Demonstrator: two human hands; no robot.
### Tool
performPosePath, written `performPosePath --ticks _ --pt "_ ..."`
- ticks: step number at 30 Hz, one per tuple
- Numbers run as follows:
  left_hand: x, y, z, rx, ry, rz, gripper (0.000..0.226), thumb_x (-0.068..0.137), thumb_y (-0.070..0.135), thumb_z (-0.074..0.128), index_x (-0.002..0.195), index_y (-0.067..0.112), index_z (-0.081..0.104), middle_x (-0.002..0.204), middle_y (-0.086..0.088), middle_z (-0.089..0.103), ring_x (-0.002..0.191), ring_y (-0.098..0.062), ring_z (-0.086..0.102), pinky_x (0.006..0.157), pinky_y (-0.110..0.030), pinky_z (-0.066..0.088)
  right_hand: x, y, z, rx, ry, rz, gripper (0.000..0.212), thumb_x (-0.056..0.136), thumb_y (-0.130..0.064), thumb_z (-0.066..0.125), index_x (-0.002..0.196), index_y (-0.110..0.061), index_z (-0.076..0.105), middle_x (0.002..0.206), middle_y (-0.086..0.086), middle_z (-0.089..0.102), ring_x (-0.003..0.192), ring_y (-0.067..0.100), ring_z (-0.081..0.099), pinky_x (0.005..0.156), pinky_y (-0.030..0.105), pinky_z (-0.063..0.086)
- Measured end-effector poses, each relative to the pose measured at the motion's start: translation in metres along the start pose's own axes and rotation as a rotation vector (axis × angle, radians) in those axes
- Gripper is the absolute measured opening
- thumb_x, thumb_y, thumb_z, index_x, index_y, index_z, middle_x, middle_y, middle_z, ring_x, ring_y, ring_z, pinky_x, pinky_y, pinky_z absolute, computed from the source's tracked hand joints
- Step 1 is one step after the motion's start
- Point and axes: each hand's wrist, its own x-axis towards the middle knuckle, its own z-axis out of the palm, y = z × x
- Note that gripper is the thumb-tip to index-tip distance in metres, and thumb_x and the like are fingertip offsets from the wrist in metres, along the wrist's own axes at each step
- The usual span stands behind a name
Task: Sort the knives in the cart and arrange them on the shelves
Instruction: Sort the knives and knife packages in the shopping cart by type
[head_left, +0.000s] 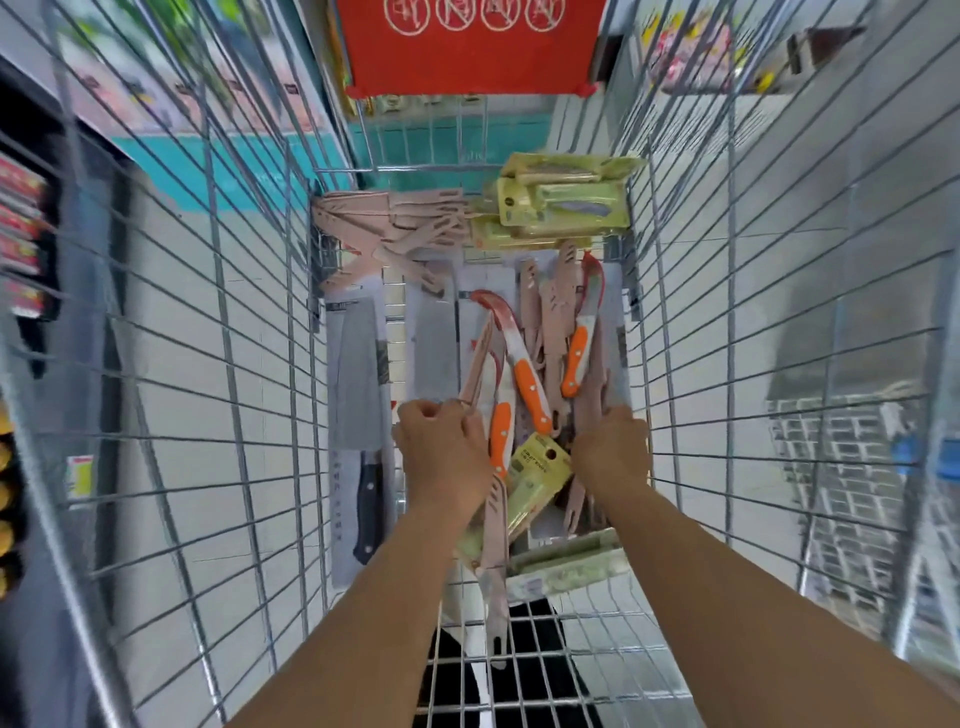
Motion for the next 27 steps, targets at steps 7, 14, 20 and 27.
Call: performPosePath --ticks 7,14,20,27 --pt "-0.005 0.007 -0.009 -0.165 -0.159 0.048 0.027 0.1 0.03 0.037 0.089 0.016 0.058 0.078 -0.003 0.057 0.073 -0.018 0.056 0.058 -0.027 0.043 -0.014 0.005 -0.013 -0.068 0.133 -0.175 0.034 0.093 -0.001 0.045 0.127 0.002 0.048 0.125 0.025 0.053 0.096 0.04 0.056 0.074 0.04 0.044" --pt "-0.023 0.014 -0.02 -0.268 -0.443 0.098 0.028 0.099 0.027 0.038 0.071 0.024 0.041 0.071 0.0 0.053 0.073 -0.026 0.053 0.063 -0.033 0.037 -0.048 -0.045 -0.026 0.554 0.006 -0.156 0.024 0.094 -0.029 0.044 0.099 -0.009 0.056 0.091 0.012 0.058 0.08 0.022 0.055 0.073 0.033 0.046" --pt "-0.012 0.009 -0.038 -0.534 -0.384 0.003 0.023 0.101 0.019 0.038 0.079 0.022 0.043 0.075 -0.005 0.052 0.068 -0.023 0.052 0.07 -0.037 0.049 -0.062 -0.094 -0.022 0.677 -0.104 -0.248 0.02 0.097 -0.021 0.043 0.084 -0.008 0.053 0.065 0.006 0.049 0.062 0.024 0.049 0.061 0.038 0.039" --pt "0.042 0.023 -0.056 -0.666 -0.086 -0.253 0.028 0.102 0.023 0.03 0.09 0.011 0.052 0.08 -0.001 0.054 0.077 -0.018 0.053 0.059 -0.019 0.041 -0.035 -0.136 -0.022 0.412 -0.108 -0.578 0.026 0.1 -0.017 0.034 0.118 -0.024 0.052 0.094 -0.001 0.063 0.081 0.013 0.056 0.068 0.025 0.039"
